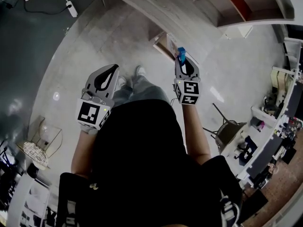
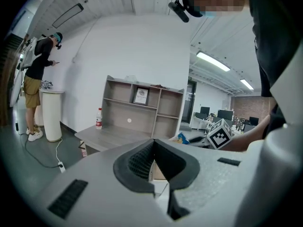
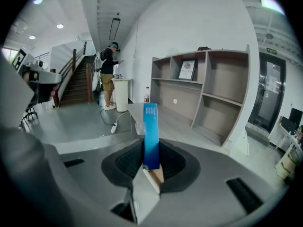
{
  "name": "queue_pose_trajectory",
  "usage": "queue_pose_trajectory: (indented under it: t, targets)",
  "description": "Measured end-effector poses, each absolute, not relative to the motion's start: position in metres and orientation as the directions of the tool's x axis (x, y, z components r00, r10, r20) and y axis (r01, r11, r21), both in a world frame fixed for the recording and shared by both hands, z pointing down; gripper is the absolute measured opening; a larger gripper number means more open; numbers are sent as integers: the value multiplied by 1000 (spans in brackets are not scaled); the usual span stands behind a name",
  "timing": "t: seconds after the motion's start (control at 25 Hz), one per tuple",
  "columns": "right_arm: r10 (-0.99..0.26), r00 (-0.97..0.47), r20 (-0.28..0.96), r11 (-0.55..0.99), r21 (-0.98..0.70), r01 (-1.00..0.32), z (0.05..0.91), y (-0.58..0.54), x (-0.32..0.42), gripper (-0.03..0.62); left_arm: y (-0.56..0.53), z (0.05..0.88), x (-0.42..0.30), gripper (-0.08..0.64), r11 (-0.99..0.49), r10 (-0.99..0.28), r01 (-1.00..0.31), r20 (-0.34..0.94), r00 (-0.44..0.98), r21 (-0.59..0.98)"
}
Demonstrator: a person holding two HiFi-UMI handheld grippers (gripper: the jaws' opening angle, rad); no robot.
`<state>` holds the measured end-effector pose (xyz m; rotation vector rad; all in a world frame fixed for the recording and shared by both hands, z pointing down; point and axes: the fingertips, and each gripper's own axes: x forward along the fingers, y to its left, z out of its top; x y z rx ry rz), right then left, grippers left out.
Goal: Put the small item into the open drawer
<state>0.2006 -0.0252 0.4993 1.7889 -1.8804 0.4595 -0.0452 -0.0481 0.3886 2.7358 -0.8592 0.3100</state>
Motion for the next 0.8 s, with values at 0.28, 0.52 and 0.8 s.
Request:
queue_pose_trajectory:
  t: [0.28,0.52,0.8]
  targets:
    - [-751,-21,660,142,131,-981,560,-38,224,94,-53,397,-26,2,-769,-544,-615,324,774,177]
    - [-682,-8,731,195,171,-966,612,-42,238,94,-51,405,-20,2,-744,-558,-646,373,741,170]
    - [-623,19,782,265,234,-935,664,-55,243,94,-47,417,-23,2,-709,-576,-685,421,701,170]
